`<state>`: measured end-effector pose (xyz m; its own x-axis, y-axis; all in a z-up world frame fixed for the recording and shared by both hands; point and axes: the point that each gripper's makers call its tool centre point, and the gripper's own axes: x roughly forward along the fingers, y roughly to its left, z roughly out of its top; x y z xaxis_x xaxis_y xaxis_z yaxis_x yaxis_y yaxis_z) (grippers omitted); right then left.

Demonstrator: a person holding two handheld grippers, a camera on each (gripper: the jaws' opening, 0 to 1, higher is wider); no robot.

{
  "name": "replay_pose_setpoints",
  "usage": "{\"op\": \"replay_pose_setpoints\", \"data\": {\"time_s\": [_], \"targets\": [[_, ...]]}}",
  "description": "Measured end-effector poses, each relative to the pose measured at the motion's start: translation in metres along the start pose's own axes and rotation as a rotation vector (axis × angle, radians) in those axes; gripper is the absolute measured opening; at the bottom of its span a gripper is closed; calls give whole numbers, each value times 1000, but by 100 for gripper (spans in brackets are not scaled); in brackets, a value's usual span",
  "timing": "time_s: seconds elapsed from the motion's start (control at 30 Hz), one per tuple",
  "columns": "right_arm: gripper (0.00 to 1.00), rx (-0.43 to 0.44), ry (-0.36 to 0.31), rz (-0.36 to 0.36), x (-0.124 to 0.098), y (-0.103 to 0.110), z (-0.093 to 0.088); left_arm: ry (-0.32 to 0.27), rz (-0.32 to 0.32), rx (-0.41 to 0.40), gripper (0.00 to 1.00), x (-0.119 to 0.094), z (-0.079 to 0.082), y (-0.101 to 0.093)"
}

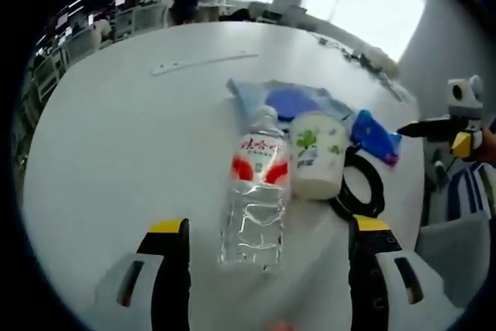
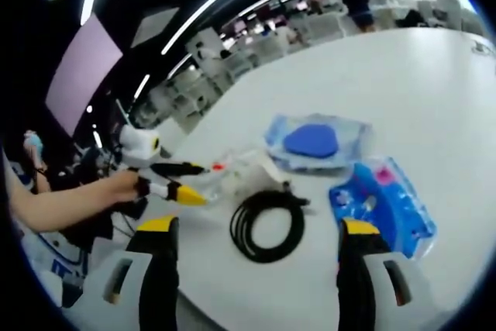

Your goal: Arrange the tabletop items into an orderly group along one side of the table until the central work area is clear of visible clutter.

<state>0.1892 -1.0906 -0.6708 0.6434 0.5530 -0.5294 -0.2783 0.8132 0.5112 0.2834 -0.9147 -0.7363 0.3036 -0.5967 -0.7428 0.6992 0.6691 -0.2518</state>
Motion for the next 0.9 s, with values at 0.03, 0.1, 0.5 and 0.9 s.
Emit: {"op": "replay_pose_setpoints", "data": {"time_s": [0.03,0.1,0.5,0.9], "targets": [[82,2,0,-1,0,-1,0,2,-2,0,81,1,0,0],[82,9,0,-2,-1,-1,-1,6,-2,4,81,3,0,0],[81,39,-13,7,4,2,0,40,29,58,77,12,-1,5],[81,46,-3,27,13,5,2,46,42,33,64,19,-5,8]]}}
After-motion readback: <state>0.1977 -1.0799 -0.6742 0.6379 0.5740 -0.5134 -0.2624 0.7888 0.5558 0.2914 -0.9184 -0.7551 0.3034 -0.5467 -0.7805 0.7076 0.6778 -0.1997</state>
